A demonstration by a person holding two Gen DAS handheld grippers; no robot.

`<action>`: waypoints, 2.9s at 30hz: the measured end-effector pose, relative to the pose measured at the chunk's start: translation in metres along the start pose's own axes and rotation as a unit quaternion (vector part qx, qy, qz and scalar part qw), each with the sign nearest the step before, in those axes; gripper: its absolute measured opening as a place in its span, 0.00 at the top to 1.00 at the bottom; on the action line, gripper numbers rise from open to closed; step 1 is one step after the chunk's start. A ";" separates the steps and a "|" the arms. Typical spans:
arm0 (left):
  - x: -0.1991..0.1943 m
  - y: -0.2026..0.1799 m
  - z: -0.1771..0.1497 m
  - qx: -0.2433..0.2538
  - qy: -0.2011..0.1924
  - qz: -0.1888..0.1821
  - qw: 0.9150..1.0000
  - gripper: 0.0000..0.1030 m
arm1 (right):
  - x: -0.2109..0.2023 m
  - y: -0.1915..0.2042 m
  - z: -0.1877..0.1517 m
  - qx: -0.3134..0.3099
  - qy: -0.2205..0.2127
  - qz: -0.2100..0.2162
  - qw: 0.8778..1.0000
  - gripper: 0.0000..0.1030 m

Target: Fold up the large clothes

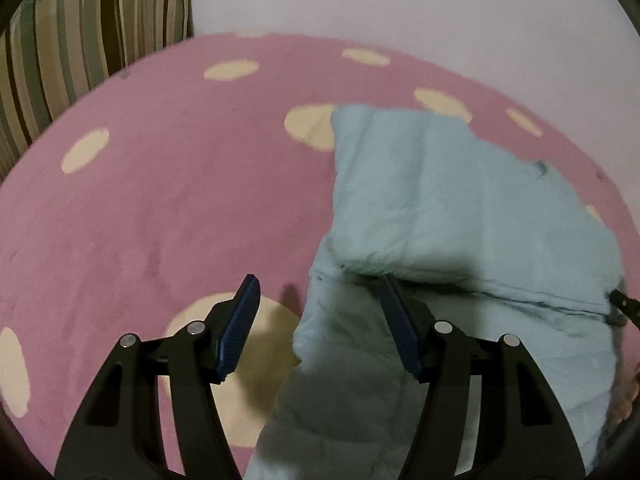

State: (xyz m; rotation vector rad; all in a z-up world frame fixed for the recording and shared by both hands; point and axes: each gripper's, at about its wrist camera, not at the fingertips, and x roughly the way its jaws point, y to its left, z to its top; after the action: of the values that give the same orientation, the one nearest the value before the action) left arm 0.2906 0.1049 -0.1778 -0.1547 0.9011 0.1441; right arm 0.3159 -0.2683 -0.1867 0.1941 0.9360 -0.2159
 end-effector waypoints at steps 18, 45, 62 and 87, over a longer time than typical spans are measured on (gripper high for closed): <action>0.062 -0.043 0.025 0.041 0.045 0.014 0.998 0.42 | 0.036 0.061 -0.003 -0.076 0.032 0.047 0.996 0.55; 0.058 -0.108 0.049 0.107 -0.005 -0.002 0.994 0.43 | 0.036 0.098 0.016 -0.106 0.000 0.054 0.993 0.46; -0.039 0.005 -0.045 0.069 0.009 -0.032 0.997 0.31 | -0.069 -0.007 -0.065 -0.082 -0.007 0.048 0.995 0.34; -0.108 0.081 -0.178 0.006 0.078 -0.154 0.985 0.57 | -0.133 -0.095 -0.221 -0.005 0.052 0.079 0.995 0.39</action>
State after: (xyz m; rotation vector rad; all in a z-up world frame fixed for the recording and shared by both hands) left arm 0.0722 0.1436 -0.2076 -0.2958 1.0213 -0.1636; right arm 0.0435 -0.2893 -0.2132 0.2711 1.0205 -0.0552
